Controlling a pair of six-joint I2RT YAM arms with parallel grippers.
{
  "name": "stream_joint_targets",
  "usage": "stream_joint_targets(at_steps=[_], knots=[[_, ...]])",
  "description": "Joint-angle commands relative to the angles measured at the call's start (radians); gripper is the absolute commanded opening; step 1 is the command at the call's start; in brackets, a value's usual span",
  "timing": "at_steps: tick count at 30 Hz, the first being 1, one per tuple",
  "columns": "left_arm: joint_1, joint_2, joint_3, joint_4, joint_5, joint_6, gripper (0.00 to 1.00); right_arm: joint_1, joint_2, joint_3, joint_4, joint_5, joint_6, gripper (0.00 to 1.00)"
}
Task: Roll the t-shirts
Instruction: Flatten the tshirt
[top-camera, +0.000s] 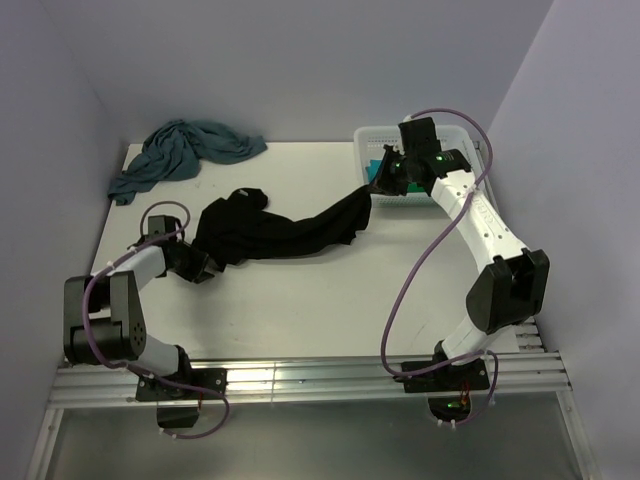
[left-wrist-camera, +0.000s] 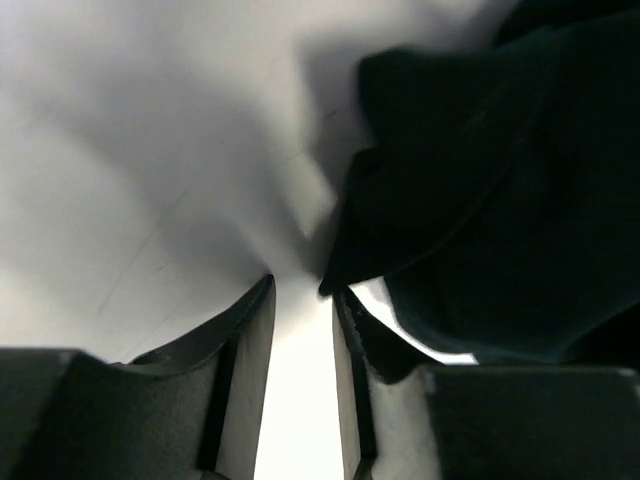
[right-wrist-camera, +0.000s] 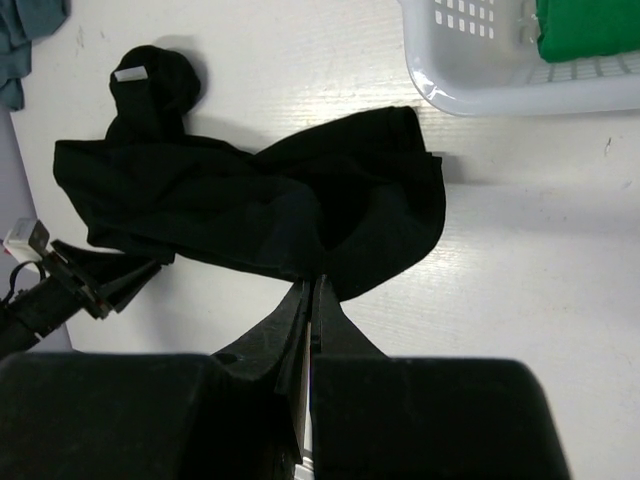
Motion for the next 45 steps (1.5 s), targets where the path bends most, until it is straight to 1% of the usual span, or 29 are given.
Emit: stream_joint_targets(at_steps=[1, 3, 8, 15, 17, 18, 19, 21, 25, 26, 27, 29, 31, 32, 33, 35, 37, 38, 39, 41, 42, 43, 45], knots=[[-0.011, 0.034, 0.071, 0.029, -0.047, 0.033, 0.38, -0.009, -0.013, 0.011, 0.046, -0.028, 0.013, 0.0], [-0.011, 0.049, 0.09, 0.034, -0.051, 0.044, 0.39, -0.007, -0.012, 0.006, 0.047, -0.039, 0.013, 0.0], [-0.023, 0.055, 0.103, 0.05, -0.065, 0.053, 0.46, -0.009, -0.019, -0.005, 0.053, -0.043, 0.012, 0.0], [-0.077, 0.146, 0.131, 0.07, -0.071, 0.039, 0.32, -0.01, -0.013, 0.003, 0.049, -0.043, 0.012, 0.0], [-0.087, 0.164, 0.149, 0.072, -0.073, 0.032, 0.23, -0.012, -0.015, 0.003, 0.047, -0.039, 0.009, 0.0], [-0.095, 0.17, 0.159, 0.07, -0.078, 0.03, 0.17, -0.012, -0.015, 0.002, 0.047, -0.037, 0.01, 0.0], [-0.094, 0.184, 0.169, 0.054, -0.081, 0.032, 0.0, -0.012, -0.016, 0.0, 0.047, -0.036, 0.007, 0.0], [-0.094, 0.189, 0.215, 0.012, -0.096, 0.038, 0.0, -0.013, -0.021, -0.002, 0.041, -0.025, 0.003, 0.0], [-0.095, 0.111, 0.353, -0.162, -0.156, 0.088, 0.0, -0.015, -0.033, 0.001, 0.021, 0.024, -0.017, 0.0], [-0.094, 0.094, 0.423, -0.249, -0.154, 0.088, 0.0, -0.016, -0.033, 0.002, 0.018, 0.032, -0.022, 0.0], [-0.094, 0.074, 0.457, -0.284, -0.145, 0.085, 0.0, -0.018, -0.029, 0.005, 0.02, 0.043, -0.029, 0.0], [-0.08, 0.002, 0.529, -0.345, -0.06, 0.056, 0.0, -0.021, -0.019, 0.011, 0.026, 0.035, -0.034, 0.0], [-0.042, -0.078, 0.58, -0.371, -0.003, 0.003, 0.0, -0.024, -0.018, 0.005, 0.075, 0.002, -0.028, 0.0], [-0.025, -0.101, 0.596, -0.38, 0.049, -0.013, 0.0, -0.024, -0.021, 0.002, 0.101, -0.014, -0.023, 0.0], [0.007, -0.123, 0.613, -0.411, 0.068, -0.027, 0.0, -0.024, -0.024, 0.006, 0.128, -0.023, -0.016, 0.0], [0.04, -0.163, 0.672, -0.451, 0.135, -0.048, 0.0, -0.023, -0.016, 0.061, 0.13, -0.039, 0.013, 0.0], [0.093, -0.183, 0.724, -0.499, 0.171, -0.048, 0.0, -0.023, -0.001, 0.142, 0.116, -0.046, 0.021, 0.0], [0.112, -0.189, 0.776, -0.499, 0.188, -0.045, 0.01, -0.023, 0.002, 0.17, 0.113, -0.048, 0.023, 0.0], [0.147, -0.196, 0.798, -0.474, 0.232, -0.048, 0.0, -0.023, -0.002, 0.217, 0.106, -0.048, 0.021, 0.0], [0.194, -0.204, 0.856, -0.428, 0.277, -0.073, 0.0, -0.023, -0.019, 0.262, 0.101, -0.046, 0.016, 0.0], [0.207, -0.203, 0.879, -0.399, 0.313, -0.094, 0.0, -0.023, -0.025, 0.303, 0.09, -0.046, 0.012, 0.0], [0.216, -0.189, 0.934, -0.387, 0.329, -0.105, 0.0, -0.023, -0.03, 0.323, 0.084, -0.046, 0.007, 0.0], [0.239, -0.177, 0.978, -0.349, 0.372, -0.137, 0.0, -0.024, -0.053, 0.368, 0.073, -0.063, 0.003, 0.0]])
